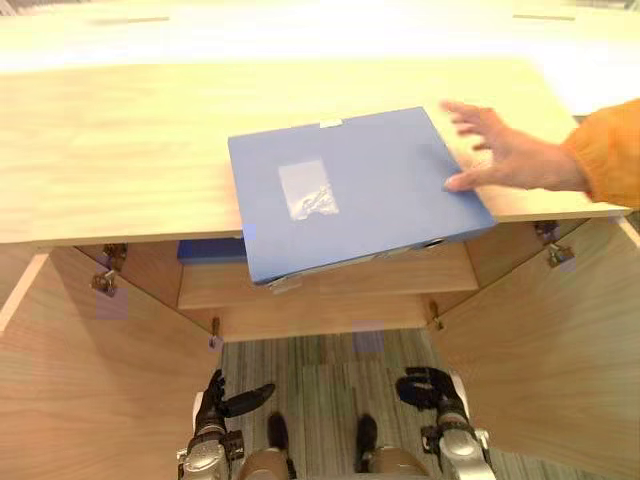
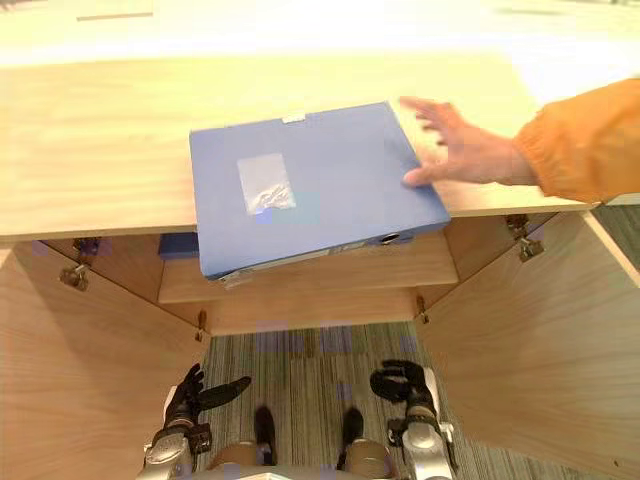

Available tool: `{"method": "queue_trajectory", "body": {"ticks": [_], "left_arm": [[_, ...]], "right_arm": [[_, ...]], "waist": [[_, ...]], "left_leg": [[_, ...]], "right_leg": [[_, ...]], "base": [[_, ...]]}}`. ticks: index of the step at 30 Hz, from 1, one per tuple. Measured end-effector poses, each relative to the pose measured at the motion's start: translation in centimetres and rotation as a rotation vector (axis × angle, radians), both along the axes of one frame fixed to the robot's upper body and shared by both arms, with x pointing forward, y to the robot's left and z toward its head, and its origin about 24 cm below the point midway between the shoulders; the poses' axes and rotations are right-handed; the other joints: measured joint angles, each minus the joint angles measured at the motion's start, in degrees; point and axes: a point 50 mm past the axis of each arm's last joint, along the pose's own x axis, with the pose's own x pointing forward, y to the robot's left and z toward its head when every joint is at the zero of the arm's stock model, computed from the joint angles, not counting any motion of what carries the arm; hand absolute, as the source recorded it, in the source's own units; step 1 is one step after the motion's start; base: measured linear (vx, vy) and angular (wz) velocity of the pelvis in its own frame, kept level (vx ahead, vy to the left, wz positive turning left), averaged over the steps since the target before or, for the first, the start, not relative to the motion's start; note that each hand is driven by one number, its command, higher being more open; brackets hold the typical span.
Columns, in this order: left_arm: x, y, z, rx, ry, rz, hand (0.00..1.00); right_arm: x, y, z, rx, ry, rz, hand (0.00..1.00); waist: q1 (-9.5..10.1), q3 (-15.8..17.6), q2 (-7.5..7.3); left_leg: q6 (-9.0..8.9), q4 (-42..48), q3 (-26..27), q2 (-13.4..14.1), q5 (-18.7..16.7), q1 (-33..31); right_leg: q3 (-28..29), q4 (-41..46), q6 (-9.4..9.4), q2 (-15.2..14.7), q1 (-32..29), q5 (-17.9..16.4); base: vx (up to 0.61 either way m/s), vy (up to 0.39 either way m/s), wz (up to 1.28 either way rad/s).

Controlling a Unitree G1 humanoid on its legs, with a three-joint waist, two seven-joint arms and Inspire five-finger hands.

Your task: Walk over to the cabinet, pick up the folder, carry it to the office cabinet, place the folder inside the office cabinet, then close the office cabinet door

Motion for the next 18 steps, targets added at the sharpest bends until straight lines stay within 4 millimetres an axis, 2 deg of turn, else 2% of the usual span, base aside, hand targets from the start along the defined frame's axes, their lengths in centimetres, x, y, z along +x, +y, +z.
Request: {"method": "queue_trajectory", "body": {"ticks": [6, 11, 14, 18], "left_arm": [[-2.6, -0.3, -1.1, -0.017, 0.092, 0.021, 1.00], [-4.2, 0.1, -1.2, -0.012, 0.112, 0.043, 1.00], [-4.0, 0.2, 0.3, 0.005, 0.019, 0.050, 1.00], [-2.8, 0.0, 4.6, 0.043, -0.216, 0.045, 1.00]], "right_arm": [[-2.8, -0.8, -1.0, 0.051, 0.072, -0.150, 1.00], [-3.5, -1.3, -1.2, 0.071, 0.082, -0.223, 1.00], [-3.6, -1.4, -1.2, 0.076, 0.082, -0.242, 1.00], [-3.8, -1.5, -1.2, 0.071, 0.084, -0.250, 1.00]], "waist": [[-0.31, -0.66, 0.34], [-0.36, -0.74, 0.54], [-0.14, -0.71, 0.63], [0.65, -0.74, 1.28]], "left_leg": [[0.52, -3.92, -0.83, -0.72, 1.88, 5.17], [1.05, -3.95, -2.66, -1.40, 2.38, 6.39], [1.27, -4.15, -3.82, -1.83, 2.73, 6.67], [1.15, -4.24, -4.86, -2.35, 2.63, 7.64]], "right_leg": [[-0.75, -0.75, 0.03, -0.08, 3.97, -0.01], [-2.33, -0.89, 0.23, -0.65, 6.07, 0.07], [-3.37, -0.99, 0.34, -1.04, 7.02, 0.13], [-4.16, -0.99, 0.47, -1.56, 8.55, -0.69]], "base": [[-0.03, 0.004, 0.06], [-0.07, 0.014, 0.19], [-0.08, 0.021, 0.21], [-0.05, 0.022, 0.12]]}}
